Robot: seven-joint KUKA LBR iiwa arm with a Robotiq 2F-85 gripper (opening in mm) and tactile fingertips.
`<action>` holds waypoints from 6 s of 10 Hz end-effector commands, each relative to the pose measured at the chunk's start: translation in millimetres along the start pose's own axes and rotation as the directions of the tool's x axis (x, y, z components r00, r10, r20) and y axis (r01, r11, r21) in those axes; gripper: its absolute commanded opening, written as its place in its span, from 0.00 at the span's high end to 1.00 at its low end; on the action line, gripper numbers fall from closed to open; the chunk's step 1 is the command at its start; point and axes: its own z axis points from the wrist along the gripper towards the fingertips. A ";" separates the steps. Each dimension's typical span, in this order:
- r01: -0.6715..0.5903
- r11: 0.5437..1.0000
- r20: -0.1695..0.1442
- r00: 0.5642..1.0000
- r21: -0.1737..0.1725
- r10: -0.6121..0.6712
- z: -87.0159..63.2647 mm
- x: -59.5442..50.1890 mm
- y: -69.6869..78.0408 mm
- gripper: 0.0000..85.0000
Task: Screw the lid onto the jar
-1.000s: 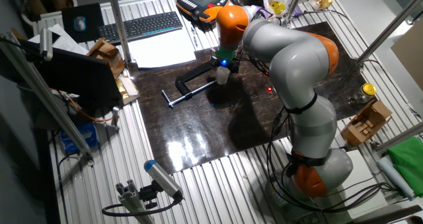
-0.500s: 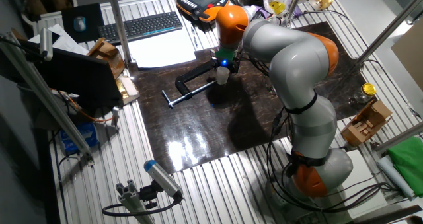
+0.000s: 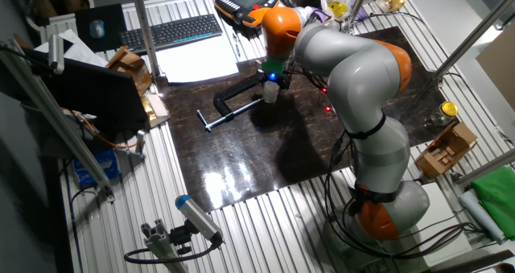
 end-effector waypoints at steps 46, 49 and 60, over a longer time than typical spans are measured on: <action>-0.280 0.960 -0.008 0.960 -0.005 0.280 -92.7 -0.7 -21.7 0.42; -0.075 0.997 0.002 0.997 -0.008 0.075 -106.4 4.8 -25.8 0.45; 0.627 0.777 0.043 0.779 -0.046 -0.626 -118.9 13.8 -61.2 0.99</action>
